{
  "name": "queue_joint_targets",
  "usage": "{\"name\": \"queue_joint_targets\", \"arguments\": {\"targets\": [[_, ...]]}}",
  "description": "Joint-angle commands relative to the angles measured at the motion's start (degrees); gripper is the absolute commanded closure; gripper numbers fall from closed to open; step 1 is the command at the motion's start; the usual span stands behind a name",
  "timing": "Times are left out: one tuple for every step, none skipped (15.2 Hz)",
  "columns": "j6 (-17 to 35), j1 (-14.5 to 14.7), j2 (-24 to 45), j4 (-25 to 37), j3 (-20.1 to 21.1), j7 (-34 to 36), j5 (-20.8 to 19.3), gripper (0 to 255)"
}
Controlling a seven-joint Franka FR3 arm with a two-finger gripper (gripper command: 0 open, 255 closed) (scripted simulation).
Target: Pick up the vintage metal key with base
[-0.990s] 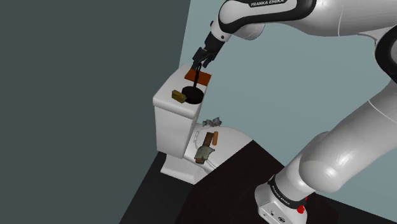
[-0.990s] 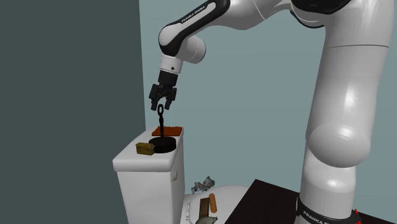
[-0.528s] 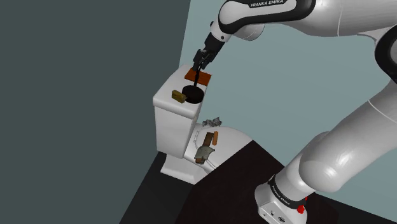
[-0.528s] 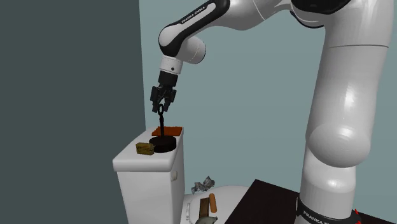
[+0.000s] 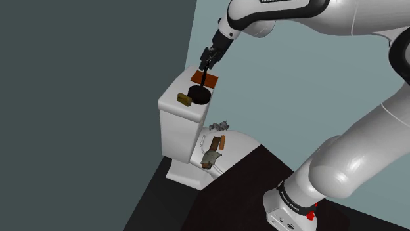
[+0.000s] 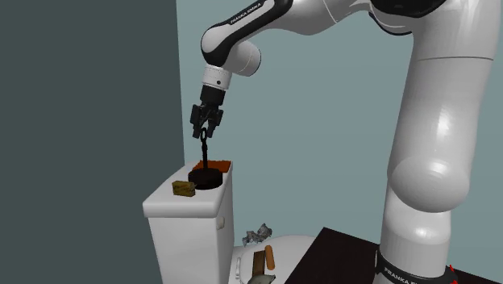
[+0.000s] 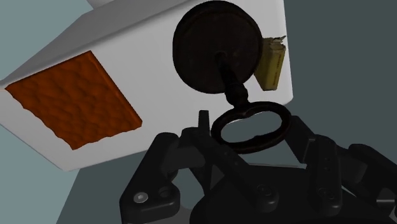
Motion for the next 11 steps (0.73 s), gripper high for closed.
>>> {"name": "queue_joint_targets", "arguments": {"targets": [[-1.5, 0.0, -0.4, 1.2, 0.0, 0.3, -0.2, 255], [-2.3, 0.0, -0.5, 1.9, 0.0, 0.5, -0.3, 255], [-3.0, 0.0, -0.6, 2.5, 0.0, 0.6, -0.4, 255], [-3.8, -0.1, -0.7, 3.2, 0.0, 0.7, -0.4, 255], [-4.5, -0.1, -0.8, 3.8, 0.0, 0.9, -0.5, 255], [-5.3, -0.1, -0.8, 4.5, 0.0, 1.0, -0.6, 255], [-6.0, -0.1, -0.9, 5.2, -0.1, 1.1, -0.7, 255], [-6.8, -0.1, -0.9, 5.9, -0.1, 1.2, -0.7, 255], [-7.5, -0.1, -1.0, 6.7, -0.1, 1.4, -0.8, 255], [-8.3, -0.1, -1.0, 7.4, -0.1, 1.5, -0.8, 255], [-9.1, -0.1, -1.0, 8.2, -0.1, 1.6, -0.9, 255]]}}
